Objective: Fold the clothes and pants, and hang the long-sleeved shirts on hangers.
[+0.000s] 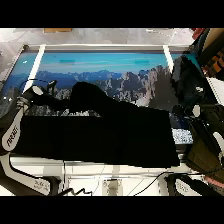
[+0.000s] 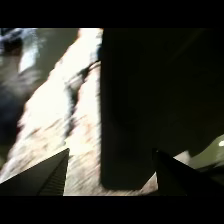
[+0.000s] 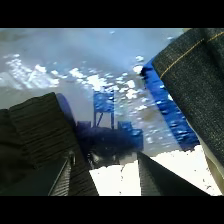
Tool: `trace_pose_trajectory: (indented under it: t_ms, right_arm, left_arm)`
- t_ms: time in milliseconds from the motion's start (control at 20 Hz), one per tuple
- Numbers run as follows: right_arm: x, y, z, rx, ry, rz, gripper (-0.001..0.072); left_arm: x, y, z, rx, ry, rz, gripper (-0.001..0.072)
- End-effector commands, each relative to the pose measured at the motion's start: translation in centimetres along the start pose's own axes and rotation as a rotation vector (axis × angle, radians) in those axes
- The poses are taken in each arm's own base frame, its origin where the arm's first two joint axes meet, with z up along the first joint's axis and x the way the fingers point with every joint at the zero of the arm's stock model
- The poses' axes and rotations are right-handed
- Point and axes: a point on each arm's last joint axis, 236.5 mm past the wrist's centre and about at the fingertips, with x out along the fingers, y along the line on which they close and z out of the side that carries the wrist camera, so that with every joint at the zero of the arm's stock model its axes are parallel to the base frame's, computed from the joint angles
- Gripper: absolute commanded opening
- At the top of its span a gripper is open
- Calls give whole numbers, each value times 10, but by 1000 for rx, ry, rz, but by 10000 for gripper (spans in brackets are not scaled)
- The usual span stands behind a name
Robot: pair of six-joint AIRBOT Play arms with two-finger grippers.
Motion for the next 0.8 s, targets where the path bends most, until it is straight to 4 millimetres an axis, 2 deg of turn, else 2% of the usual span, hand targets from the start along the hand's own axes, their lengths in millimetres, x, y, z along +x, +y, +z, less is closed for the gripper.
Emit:
trace_pose_trajectory:
  t_ms: [0, 50, 100, 200, 250, 350, 400, 500, 550, 700, 750]
  right_arm:
    - [0, 1, 0, 3, 0, 2, 435]
    - [0, 1, 0, 4, 1, 4, 435]
    - [0, 2, 0, 6, 1, 6, 435]
    - [0, 2, 0, 6, 1, 6, 435]
    - [0, 2, 0, 6, 1, 6, 435]
    - [0, 2, 0, 6, 1, 6, 435]
    - [0, 1, 0, 6, 1, 6, 435]
    - [0, 1, 0, 6, 2, 6, 435]
    - [0, 1, -1, 6, 3, 5, 435]
    - [0, 1, 0, 3, 2, 3, 435]
    - [0, -2, 1, -7, -4, -7, 435]
  left_arm:
    - [17, -3, 4, 10, -20, -41, 552]
    - [17, -2, 5, 9, -22, -40, 525]
    - [18, -3, 4, 11, -20, -40, 451]
    - [18, -3, 3, 11, -17, -42, 112]
    - [18, -3, 3, 12, -16, -43, 12]
    - [8, -4, 11, 56, -40, -37, 11]
    - [-4, -3, 23, 81, -72, -16, 10]
    - [-45, -1, 57, 165, -162, 59, 10]
    - [-77, 2, 80, 227, -226, 126, 10]
    - [-194, 5, 143, 409, -460, 394, 10]
    - [-232, 1, 158, 450, -547, 469, 10]
